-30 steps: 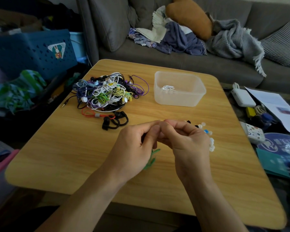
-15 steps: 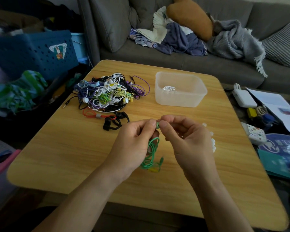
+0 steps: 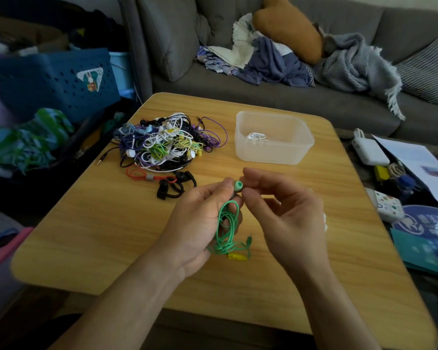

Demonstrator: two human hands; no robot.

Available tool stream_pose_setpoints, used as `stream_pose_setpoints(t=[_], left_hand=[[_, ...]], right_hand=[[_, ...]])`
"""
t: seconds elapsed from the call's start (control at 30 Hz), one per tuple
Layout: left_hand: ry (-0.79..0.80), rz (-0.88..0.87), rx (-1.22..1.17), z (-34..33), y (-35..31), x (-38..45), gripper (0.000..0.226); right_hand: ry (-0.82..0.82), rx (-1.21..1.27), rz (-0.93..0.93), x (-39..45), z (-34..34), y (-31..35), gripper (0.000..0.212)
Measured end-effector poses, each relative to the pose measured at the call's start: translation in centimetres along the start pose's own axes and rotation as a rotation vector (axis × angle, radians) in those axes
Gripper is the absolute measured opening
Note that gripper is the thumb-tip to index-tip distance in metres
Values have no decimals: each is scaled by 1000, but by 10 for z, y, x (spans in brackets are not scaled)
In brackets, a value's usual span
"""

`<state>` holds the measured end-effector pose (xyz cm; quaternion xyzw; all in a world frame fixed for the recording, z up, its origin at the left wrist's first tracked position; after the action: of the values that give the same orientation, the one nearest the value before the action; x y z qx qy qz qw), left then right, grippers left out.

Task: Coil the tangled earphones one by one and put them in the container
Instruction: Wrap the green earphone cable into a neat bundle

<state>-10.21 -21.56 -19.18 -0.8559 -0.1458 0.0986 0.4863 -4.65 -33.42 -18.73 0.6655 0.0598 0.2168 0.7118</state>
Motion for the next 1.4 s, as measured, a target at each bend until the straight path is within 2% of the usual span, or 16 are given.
stream_pose_setpoints(t=[0.1,0.3,0.4,0.53,0.7,0.83,1.0,1.07,1.17,1.2,1.27,1.33,1.4], left_hand=[[-18,-13,37,-1,0,-1,29],[-8,-67,163,-1,-2,-3,37],[8,-158,340,1,0,-2,34],[-3,-270,421,4,1,0,21],[48,-464,635,5,1,-1,24],[36,-531,689,4,3,-2,27],[70,-429,618,3,-3,-3,26],[5,-298,431,3,-4,-2,24],[-157,-18,19,3,-6,0,22],[-188,38,-75,3,-7,1,21],[-209,102,-190,3,-7,2,19],[-184,153,-244,3,-9,2,20],[-131,191,-266,2,-12,2,23]], right_hand=[[-27,-69,55,0,1,0,25],[-65,-215,56,3,3,-2,19],[-31,-165,7,3,5,-3,21],[6,-132,5,4,7,-2,23],[50,-14,-48,5,10,-1,17],[79,158,-184,6,9,-9,25],[162,213,-210,7,10,-12,35],[224,228,-212,6,7,-9,41],[288,326,-269,6,9,-9,80],[295,234,-252,7,14,-10,94],[305,-77,-193,7,20,-10,106],[291,-216,-190,8,21,-11,100],[258,-166,-216,9,20,-13,76]])
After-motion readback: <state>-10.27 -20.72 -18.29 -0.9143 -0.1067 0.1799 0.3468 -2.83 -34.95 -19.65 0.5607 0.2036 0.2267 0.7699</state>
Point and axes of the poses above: each hand's wrist, its own x-axis towards the middle knuckle, its own z-axis out of the back of the hand, y = z × x, the point moved 1 cm from there along x, towards the middle knuckle, and after that the axes turned 9 degrees about -z, right-handed, at the moved point
